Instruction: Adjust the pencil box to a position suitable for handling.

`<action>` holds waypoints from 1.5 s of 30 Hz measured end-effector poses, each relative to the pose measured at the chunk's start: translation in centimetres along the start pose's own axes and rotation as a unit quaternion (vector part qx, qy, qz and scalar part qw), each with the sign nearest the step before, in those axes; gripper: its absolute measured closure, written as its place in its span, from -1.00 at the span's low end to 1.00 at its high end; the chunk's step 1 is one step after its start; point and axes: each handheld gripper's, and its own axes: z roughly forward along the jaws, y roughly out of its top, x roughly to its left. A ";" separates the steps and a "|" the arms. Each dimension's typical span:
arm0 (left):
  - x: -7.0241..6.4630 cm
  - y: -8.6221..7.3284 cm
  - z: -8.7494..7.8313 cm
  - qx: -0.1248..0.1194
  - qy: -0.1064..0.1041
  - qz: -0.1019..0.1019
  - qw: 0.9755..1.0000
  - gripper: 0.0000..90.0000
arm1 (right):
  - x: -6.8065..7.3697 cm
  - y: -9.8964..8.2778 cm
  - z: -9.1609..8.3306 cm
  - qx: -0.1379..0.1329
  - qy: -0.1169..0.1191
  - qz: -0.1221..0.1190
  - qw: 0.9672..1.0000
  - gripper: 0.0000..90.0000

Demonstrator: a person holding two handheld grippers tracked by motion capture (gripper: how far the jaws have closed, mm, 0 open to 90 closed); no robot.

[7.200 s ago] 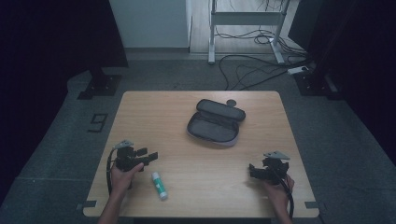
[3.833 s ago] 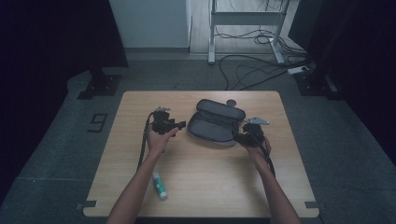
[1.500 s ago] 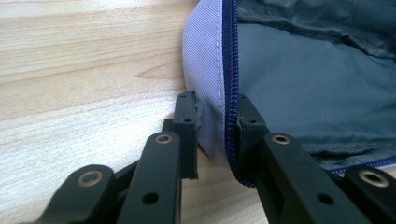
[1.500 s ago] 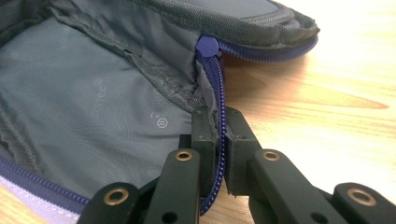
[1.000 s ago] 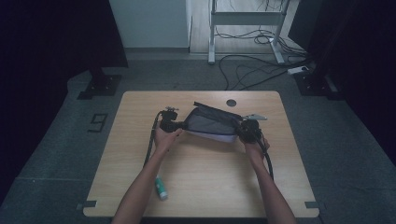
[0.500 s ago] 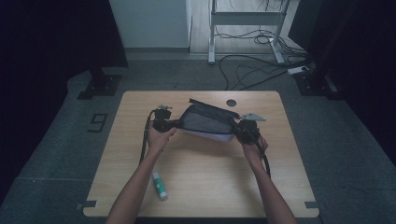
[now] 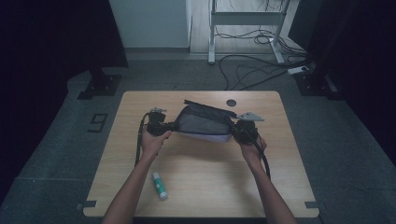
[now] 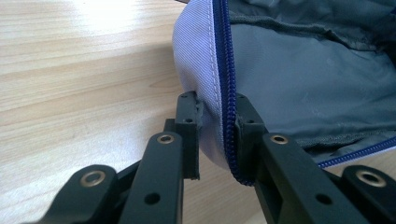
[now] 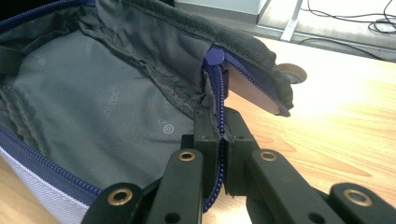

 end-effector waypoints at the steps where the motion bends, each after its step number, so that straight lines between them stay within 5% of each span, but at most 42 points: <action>1: 0.0 -0.1 -0.2 -0.001 0.000 0.002 1.000 0.70 | 0.1 0.0 -0.1 0.000 0.001 -0.002 1.000 0.89; 19: 1.1 -3.0 -1.3 -0.013 -0.005 -0.010 1.000 0.71 | 2.0 -0.6 -0.6 -0.002 0.027 -0.018 0.999 0.89; 29: 0.3 -4.5 -2.6 -0.019 -0.002 0.003 1.000 0.71 | 2.6 -1.6 -1.8 -0.017 0.045 -0.017 0.999 0.89; 35: -0.5 -6.6 -2.8 -0.004 0.009 0.022 1.000 0.71 | 2.9 -3.4 -2.2 -0.009 0.058 -0.017 0.998 0.89; 45: 0.1 -9.3 -1.0 0.031 -0.004 0.005 1.000 0.67 | 2.8 -6.1 -0.7 0.028 0.061 -0.019 0.998 0.88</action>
